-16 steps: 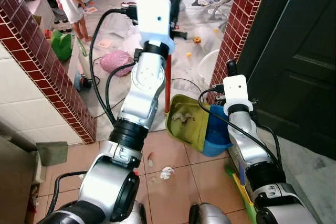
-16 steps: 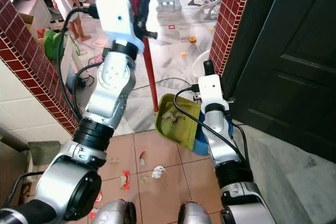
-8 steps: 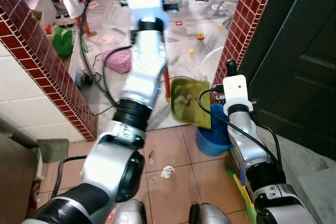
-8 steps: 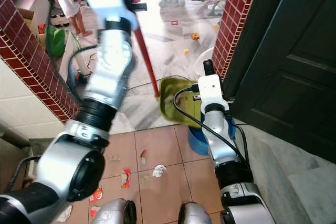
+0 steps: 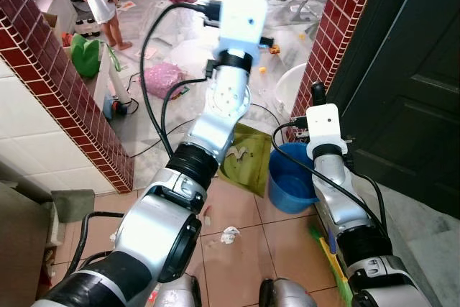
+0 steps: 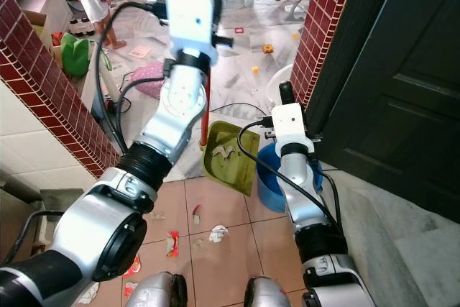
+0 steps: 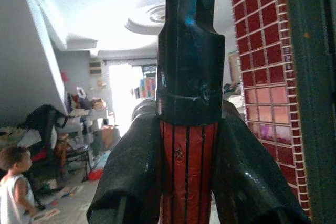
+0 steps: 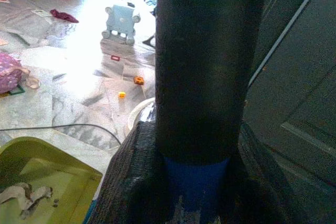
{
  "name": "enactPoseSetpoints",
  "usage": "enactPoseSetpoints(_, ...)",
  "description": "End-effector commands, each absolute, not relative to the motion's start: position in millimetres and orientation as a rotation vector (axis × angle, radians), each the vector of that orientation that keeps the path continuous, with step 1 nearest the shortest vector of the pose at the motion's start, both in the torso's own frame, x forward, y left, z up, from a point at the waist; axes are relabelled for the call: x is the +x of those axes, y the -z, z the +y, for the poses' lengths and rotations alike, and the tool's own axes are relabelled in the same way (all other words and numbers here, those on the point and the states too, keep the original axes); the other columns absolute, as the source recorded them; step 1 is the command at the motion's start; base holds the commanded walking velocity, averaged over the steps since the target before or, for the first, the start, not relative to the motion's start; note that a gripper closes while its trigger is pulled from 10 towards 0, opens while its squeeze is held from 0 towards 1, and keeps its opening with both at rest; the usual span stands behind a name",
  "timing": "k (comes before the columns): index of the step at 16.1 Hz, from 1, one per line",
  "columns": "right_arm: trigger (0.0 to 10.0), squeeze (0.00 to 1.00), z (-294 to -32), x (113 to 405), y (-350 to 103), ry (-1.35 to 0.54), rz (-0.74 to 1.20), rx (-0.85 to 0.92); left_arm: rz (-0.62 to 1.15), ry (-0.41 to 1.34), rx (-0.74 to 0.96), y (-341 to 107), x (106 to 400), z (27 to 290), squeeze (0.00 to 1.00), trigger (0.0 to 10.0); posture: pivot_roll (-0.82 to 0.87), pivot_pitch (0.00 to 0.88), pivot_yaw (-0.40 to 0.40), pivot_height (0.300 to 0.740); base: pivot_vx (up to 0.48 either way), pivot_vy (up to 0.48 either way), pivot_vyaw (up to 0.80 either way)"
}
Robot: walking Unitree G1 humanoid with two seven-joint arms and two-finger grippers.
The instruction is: Sweep floor
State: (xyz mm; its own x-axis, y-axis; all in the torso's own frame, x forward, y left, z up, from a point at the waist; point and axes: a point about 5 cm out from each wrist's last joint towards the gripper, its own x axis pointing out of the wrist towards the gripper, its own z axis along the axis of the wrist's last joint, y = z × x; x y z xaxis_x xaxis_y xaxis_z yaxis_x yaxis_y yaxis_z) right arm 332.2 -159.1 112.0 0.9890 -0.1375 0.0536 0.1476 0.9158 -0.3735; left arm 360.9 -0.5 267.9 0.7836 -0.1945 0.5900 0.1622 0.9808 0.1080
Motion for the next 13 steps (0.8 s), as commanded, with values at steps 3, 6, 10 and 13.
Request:
enactPoseSetpoints(3, 10.0, 0.00, -159.5, 333.0, -122.0, 0.157, -0.073, -0.418, -0.682, 0.287, -0.076, -279.0, 340.4, -37.7, 0.00, 10.0, -0.09, 0.049, 0.062, 0.740, 0.000, 0.000, 0.00)
enactPoseSetpoints(6, 10.0, 0.00, -162.2, 334.1, -120.4, 0.157, -0.063, -0.414, -0.625, 0.150, -0.157, -286.7, 361.7, 0.0, 0.00, 10.0, -0.08, 0.043, 0.048, 0.740, 0.000, 0.000, 0.00)
enactPoseSetpoints(10, 10.0, 0.00, -176.8, 335.0, -117.9, 0.169, -0.039, -0.426, -0.632, 0.013, -0.200, -296.7, 377.1, 57.9, 0.00, 10.0, -0.07, 0.031, 0.028, 0.740, 0.000, 0.000, -0.27)
enactPoseSetpoints(13, 10.0, 0.00, -180.9, 331.7, -114.9, 0.166, -0.032, -0.441, -0.633, -0.008, -0.200, -297.9, 378.7, 66.5, 0.00, 10.0, -0.07, 0.020, 0.024, 0.740, 0.000, -0.301, 0.00)
